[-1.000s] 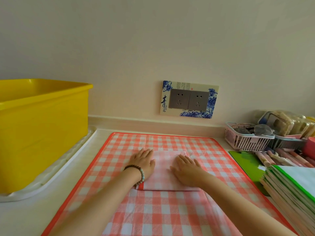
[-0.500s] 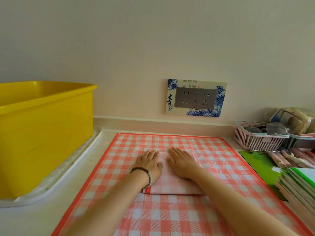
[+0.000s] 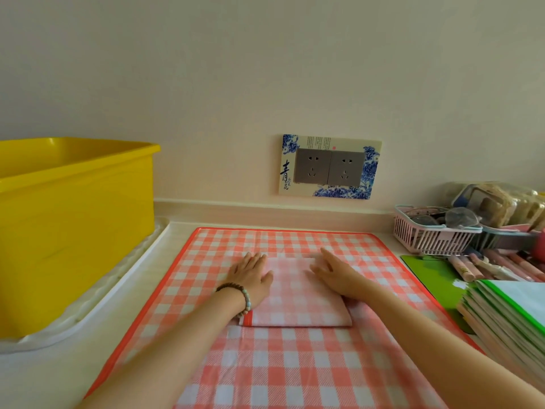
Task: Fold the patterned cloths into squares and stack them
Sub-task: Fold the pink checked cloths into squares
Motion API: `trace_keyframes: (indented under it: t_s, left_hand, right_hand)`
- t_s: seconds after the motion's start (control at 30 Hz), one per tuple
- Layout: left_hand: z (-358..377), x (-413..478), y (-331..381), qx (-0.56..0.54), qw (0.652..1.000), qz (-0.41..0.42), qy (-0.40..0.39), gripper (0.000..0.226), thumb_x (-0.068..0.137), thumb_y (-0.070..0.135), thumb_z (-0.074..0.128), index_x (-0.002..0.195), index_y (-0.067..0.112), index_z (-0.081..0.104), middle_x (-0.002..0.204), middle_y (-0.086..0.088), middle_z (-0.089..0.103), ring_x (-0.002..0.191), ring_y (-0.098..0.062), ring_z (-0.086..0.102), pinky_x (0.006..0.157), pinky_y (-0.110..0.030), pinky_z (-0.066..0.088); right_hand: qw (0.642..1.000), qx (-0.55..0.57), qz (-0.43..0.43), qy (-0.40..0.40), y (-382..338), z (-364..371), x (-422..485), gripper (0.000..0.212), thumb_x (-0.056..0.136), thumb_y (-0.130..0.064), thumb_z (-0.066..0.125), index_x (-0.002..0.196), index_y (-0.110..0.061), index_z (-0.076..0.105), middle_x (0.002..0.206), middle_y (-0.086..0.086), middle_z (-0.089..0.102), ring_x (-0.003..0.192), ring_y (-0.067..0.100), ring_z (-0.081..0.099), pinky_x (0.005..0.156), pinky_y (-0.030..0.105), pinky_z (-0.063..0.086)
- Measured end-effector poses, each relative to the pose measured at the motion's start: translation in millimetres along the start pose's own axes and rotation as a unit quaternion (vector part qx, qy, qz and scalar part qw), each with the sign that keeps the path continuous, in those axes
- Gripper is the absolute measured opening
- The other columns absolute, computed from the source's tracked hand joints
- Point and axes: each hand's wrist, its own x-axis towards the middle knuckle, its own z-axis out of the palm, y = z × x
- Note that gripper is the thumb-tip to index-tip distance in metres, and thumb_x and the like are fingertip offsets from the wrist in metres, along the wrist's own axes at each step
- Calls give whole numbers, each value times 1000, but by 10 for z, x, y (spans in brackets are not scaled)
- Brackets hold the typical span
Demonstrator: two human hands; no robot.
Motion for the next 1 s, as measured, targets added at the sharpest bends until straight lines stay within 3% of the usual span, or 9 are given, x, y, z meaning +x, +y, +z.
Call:
trace_keyframes:
  t_s: [0.07,0.13,0.3,0.53,0.7,0.83,0.93,1.0]
  left_hand:
    - [-45,-91,3,-14,1000,6,4,57,101,40,13,151,17,-4,158,1,-10,145,-14,-10,118,-34,-1]
    - [-66,-211,-15,-12,1000,14,3,59,101,42,13,150,17,-6,158,1,-11,145,-14,-9,118,-33,-1]
    - [-30,-524,-88,10,999,3,-39,66,99,49,11,149,12,-11,157,-1,-17,145,-14,-11,119,-33,-2]
    - [83,-613,-83,47,998,-26,-16,74,96,55,10,147,8,-17,158,-7,-8,146,-18,-4,119,-34,0]
    - [80,-599,-79,47,998,-32,-19,76,95,56,10,146,9,-20,158,-6,-11,146,-18,-4,119,-36,1]
    - [87,-607,-74,31,999,-24,0,76,95,57,13,146,12,-21,158,-5,-7,146,-18,0,119,-37,3]
    - [107,-602,-108,-9,999,-18,25,76,94,58,18,147,19,-19,158,-6,7,145,-20,10,119,-37,9]
    - [93,-601,-102,-58,997,-11,42,75,94,57,23,149,21,-12,157,-5,14,144,-21,17,118,-38,17]
  right_hand:
    - [990,137,13,34,6,-101,-91,72,93,-38,53,150,-14,16,155,5,24,141,22,27,112,35,24]
    - [983,175,24,50,41,-208,-186,70,89,-32,61,147,-13,27,150,4,35,135,21,37,108,34,32]
    - [986,141,65,-60,108,-318,-441,68,85,-34,67,143,-19,36,142,3,46,125,20,46,99,27,35]
    - [986,97,132,-26,-55,-276,-543,66,81,-36,70,136,-8,46,134,9,52,119,26,51,105,35,40]
    - [975,112,194,-10,-179,-217,-477,61,79,-40,71,121,-1,52,102,10,62,92,22,58,91,33,48]
    - [945,242,218,17,-310,-236,-544,40,81,-27,72,107,-4,50,85,10,55,72,19,54,65,26,48]
    - [907,366,207,2,-366,-254,-620,38,85,-19,68,114,-2,49,93,10,58,84,23,59,74,32,52]
    - [873,451,182,-18,-406,-274,-690,33,88,-11,63,116,0,49,96,11,62,86,24,62,71,34,54]
